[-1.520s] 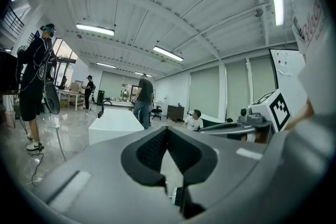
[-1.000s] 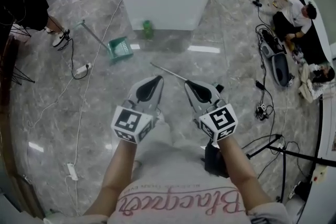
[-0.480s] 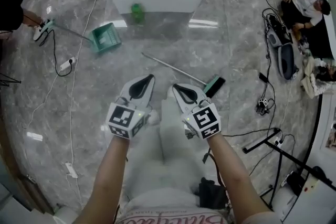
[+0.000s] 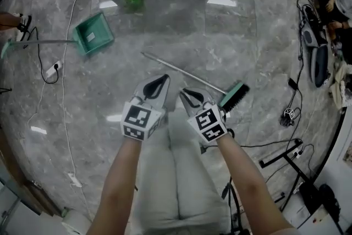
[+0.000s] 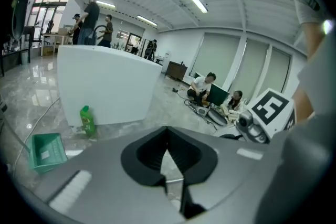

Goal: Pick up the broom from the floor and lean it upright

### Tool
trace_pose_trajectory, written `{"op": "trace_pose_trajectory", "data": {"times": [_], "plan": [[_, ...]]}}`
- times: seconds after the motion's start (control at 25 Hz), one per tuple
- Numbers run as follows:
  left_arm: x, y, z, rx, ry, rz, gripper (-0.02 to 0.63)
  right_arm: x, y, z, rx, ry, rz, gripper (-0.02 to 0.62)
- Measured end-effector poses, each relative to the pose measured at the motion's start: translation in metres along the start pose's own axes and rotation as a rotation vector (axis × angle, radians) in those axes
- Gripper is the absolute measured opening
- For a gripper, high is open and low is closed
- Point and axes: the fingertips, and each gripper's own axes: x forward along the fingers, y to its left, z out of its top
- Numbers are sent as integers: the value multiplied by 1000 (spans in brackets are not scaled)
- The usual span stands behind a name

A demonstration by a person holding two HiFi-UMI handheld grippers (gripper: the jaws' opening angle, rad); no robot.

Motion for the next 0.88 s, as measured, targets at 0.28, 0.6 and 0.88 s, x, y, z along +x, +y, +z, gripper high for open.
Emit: {"op": "trace_pose_trajectory", "data": {"times": [0.28, 0.6, 0.88], "plan": [[79, 42, -104, -9, 112, -47, -2, 114, -55, -107, -40, 205, -54, 86], [130, 94, -192, -35, 166, -41, -2, 210, -100, -208, -80, 440, -89, 92], [150, 112, -218, -60, 135, -40, -2, 263, -120, -245, -221, 570, -64, 101]]}}
